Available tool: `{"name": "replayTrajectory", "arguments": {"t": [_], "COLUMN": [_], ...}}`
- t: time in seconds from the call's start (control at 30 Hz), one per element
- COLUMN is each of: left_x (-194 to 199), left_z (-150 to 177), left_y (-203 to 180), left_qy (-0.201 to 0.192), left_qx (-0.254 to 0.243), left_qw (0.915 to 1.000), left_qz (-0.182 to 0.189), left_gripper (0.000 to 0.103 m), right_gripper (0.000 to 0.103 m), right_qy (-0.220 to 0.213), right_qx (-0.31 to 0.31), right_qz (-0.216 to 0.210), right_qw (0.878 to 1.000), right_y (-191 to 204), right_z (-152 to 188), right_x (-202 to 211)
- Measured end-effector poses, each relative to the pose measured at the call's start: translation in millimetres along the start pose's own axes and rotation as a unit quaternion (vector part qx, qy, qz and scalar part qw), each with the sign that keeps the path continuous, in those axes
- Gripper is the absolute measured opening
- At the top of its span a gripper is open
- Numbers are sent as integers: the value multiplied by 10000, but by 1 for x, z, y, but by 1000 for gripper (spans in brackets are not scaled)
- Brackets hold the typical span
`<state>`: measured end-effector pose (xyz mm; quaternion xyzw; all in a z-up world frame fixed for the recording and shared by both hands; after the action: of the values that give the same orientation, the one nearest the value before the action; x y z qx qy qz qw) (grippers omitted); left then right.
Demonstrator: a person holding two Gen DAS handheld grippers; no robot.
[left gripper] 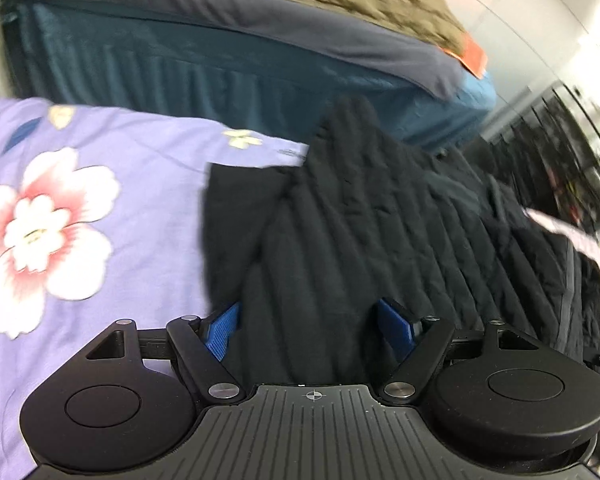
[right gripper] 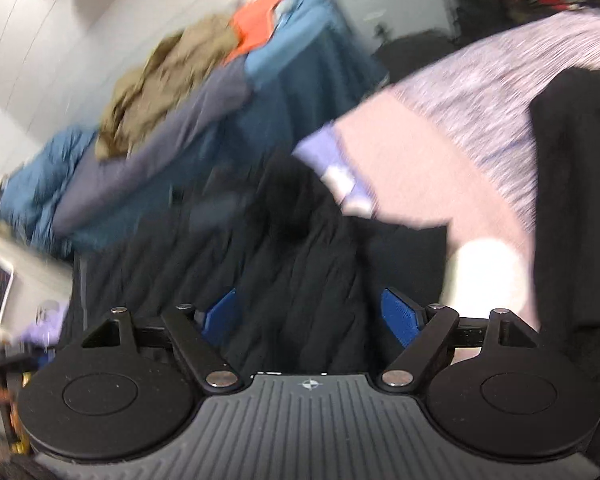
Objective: Fold large clothes
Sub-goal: 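Fold the hem up toward the collar with both grippers and release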
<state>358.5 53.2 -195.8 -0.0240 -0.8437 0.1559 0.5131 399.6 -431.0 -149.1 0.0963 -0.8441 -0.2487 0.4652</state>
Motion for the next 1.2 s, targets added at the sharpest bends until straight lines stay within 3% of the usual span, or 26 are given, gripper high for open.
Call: {"name": "replayTrajectory", "arguments": {"t": [0.03, 0.07, 0.13, 0.17, 0.2, 0.3, 0.47, 0.57, 0.7, 0.73, 0.77, 0.87, 0.97, 1.03, 1.2], "left_x": [-1, -1, 0, 1, 0, -7, -26, -32, -31, -31, -30, -24, -18, -13, 0], "left_z": [0, -1, -4, -6, -7, -10, -11, -13, -12, -11, -11, -7, -4, -4, -4], "left_y": [-5, -10, -12, -11, -9, -4, -10, -21, -28, -28, -28, -27, -21, -16, -11], "left_qy": [-57, -143, -180, -196, -187, -146, -7, -3, -16, -31, -39, -151, -142, -122, -80], "left_qx": [-151, -310, -418, -414, -372, -140, -168, -509, -703, -702, -709, -819, -804, -718, -621], "left_qw": [9998, 9993, 9985, 9983, 9983, 9982, 9961, 9923, 9887, 9885, 9886, 9815, 9830, 9850, 9863], "left_qz": [-65, -164, -303, -355, -410, -561, -872, -1126, -1323, -1340, -1329, -1724, -1644, -1564, -1525], "left_gripper": [103, 96, 83, 74, 73, 68, 69, 73, 78, 84, 97, 103, 103, 103, 103], "right_gripper": [70, 66, 40, 33, 22, 15, 14, 16, 19, 19, 19, 23, 33, 56, 63], "right_qy": [152, 276, 224, 143, 56, -340, -380, -399, -376, -366, -362, -347, -357, -395, -572], "right_qx": [55, 122, 272, 257, 182, 136, -257, -621, -246, -90, 47, 96, 29, 57, 243], "right_qz": [17, 129, 422, 426, 402, 461, 801, 991, 1319, 1382, 1430, 1430, 1424, 1438, 1611], "right_qw": [9999, 9995, 9985, 9987, 9990, 9983, 9957, 9923, 9902, 9897, 9890, 9891, 9892, 9888, 9850], "right_y": [1, 2, 5, 6, 7, 11, 2, -6, 5, 8, 10, 9, 11, 14, 21], "right_z": [6, 11, 17, 18, 17, 14, 21, 23, 26, 27, 28, 30, 29, 31, 34], "right_x": [-8, -16, -23, -23, -20, -8, -18, -33, -42, -44, -44, -40, -34, -27, -10]}}
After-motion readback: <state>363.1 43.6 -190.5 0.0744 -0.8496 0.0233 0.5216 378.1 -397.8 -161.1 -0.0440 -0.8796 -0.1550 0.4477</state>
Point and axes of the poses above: each gripper's, at about its wrist camera, not at the fingertips, and x roughly against the way its jaws point, y to its left, z to its underside, the point moved 2 cm from there along -x, roughly the way its jaws point, and after that the axes turned 4 degrees about -z, right-handed, at the moved point
